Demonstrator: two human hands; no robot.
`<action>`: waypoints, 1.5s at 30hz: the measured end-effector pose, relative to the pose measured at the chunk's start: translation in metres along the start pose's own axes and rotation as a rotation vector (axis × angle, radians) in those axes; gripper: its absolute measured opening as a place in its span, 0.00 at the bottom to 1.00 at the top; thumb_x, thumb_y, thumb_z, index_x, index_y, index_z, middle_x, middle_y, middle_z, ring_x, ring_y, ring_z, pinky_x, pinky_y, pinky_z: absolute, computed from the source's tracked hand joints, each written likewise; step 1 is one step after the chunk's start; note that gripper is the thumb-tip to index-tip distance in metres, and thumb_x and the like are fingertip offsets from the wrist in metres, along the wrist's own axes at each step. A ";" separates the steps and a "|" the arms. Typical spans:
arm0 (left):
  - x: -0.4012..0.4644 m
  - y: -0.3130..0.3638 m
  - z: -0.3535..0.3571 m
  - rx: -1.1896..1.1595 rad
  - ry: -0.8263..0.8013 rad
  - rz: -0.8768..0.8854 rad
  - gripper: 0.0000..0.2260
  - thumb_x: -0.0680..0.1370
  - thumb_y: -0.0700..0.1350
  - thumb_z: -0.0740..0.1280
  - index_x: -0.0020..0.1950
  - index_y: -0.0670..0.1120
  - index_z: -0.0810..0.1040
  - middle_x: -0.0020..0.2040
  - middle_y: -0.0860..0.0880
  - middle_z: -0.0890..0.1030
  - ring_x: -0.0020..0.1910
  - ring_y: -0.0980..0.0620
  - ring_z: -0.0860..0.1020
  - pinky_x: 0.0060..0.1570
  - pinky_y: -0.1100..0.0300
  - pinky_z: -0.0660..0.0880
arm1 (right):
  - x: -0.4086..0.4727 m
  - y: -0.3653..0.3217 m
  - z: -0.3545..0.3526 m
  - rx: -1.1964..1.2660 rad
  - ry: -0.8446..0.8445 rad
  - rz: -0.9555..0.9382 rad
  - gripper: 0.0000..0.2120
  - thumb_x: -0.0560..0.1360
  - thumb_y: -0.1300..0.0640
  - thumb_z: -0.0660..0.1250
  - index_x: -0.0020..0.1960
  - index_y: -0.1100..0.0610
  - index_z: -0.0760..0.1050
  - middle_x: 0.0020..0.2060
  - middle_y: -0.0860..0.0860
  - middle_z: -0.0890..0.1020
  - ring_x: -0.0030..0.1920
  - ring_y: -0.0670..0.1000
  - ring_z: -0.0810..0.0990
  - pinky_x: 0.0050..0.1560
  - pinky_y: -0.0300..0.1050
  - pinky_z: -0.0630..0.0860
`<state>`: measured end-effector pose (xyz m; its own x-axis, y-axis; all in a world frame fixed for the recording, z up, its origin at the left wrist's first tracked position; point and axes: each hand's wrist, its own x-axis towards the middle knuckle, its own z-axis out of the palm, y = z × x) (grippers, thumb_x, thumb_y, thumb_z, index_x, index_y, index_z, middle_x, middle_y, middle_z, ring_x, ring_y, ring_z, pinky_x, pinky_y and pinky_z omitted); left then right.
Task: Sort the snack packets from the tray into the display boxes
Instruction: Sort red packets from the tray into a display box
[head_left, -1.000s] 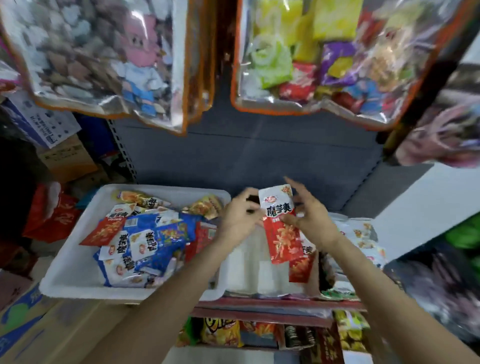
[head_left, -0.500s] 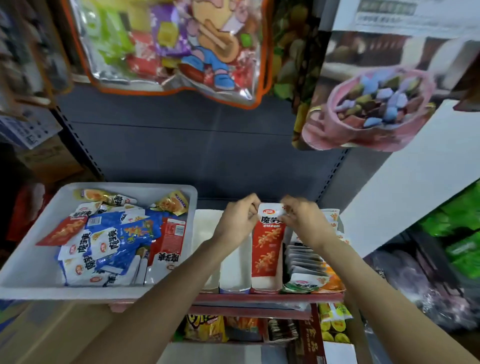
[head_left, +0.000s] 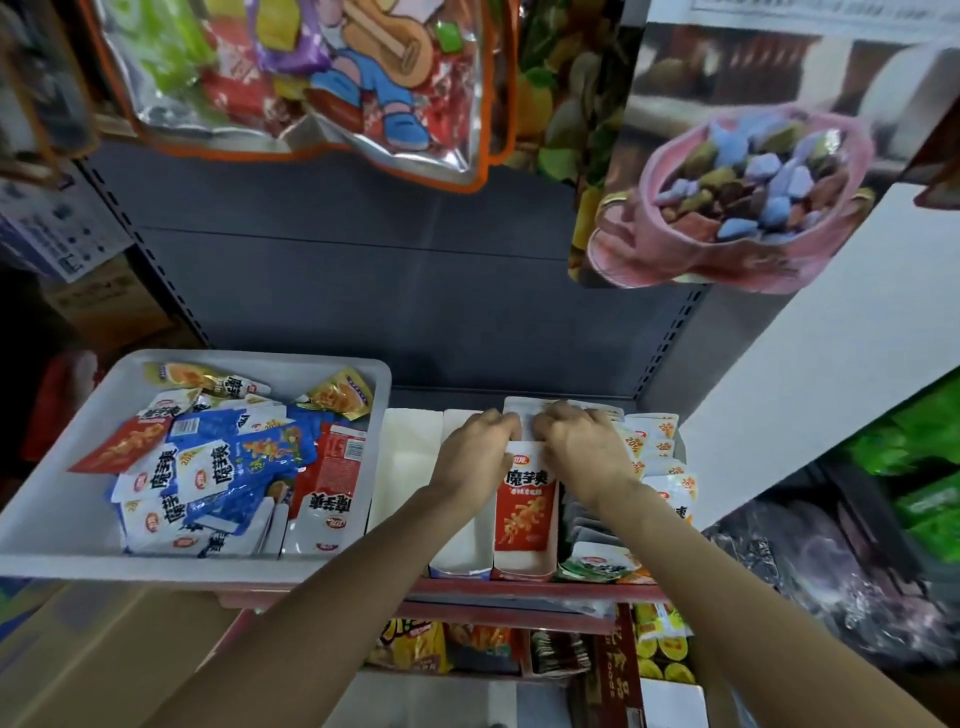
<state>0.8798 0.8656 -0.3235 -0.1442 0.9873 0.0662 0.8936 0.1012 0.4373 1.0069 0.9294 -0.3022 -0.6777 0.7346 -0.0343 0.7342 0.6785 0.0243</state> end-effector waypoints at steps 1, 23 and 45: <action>0.000 -0.001 0.002 0.011 -0.008 0.007 0.08 0.78 0.41 0.64 0.57 0.47 0.74 0.55 0.48 0.76 0.56 0.49 0.74 0.49 0.58 0.72 | 0.001 0.000 -0.001 0.012 -0.003 0.004 0.16 0.76 0.60 0.58 0.64 0.54 0.70 0.64 0.52 0.73 0.64 0.53 0.71 0.63 0.44 0.63; -0.092 -0.232 -0.099 -0.027 0.168 -0.468 0.14 0.74 0.40 0.67 0.60 0.44 0.75 0.59 0.44 0.75 0.61 0.43 0.72 0.57 0.50 0.72 | 0.079 -0.222 -0.007 0.510 -0.173 -0.184 0.17 0.77 0.58 0.62 0.65 0.59 0.71 0.61 0.59 0.74 0.62 0.57 0.72 0.59 0.45 0.67; -0.136 -0.319 -0.148 0.052 0.357 -0.456 0.11 0.81 0.41 0.56 0.62 0.44 0.73 0.43 0.43 0.82 0.38 0.45 0.79 0.33 0.57 0.69 | 0.113 -0.320 0.035 0.302 -0.583 -0.181 0.30 0.81 0.52 0.58 0.77 0.52 0.47 0.77 0.53 0.44 0.76 0.55 0.50 0.72 0.47 0.56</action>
<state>0.5519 0.6813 -0.3393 -0.6456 0.7412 0.1839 0.7260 0.5210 0.4490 0.6966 0.7953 -0.3485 -0.7200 0.4279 -0.5463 0.6483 0.6955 -0.3098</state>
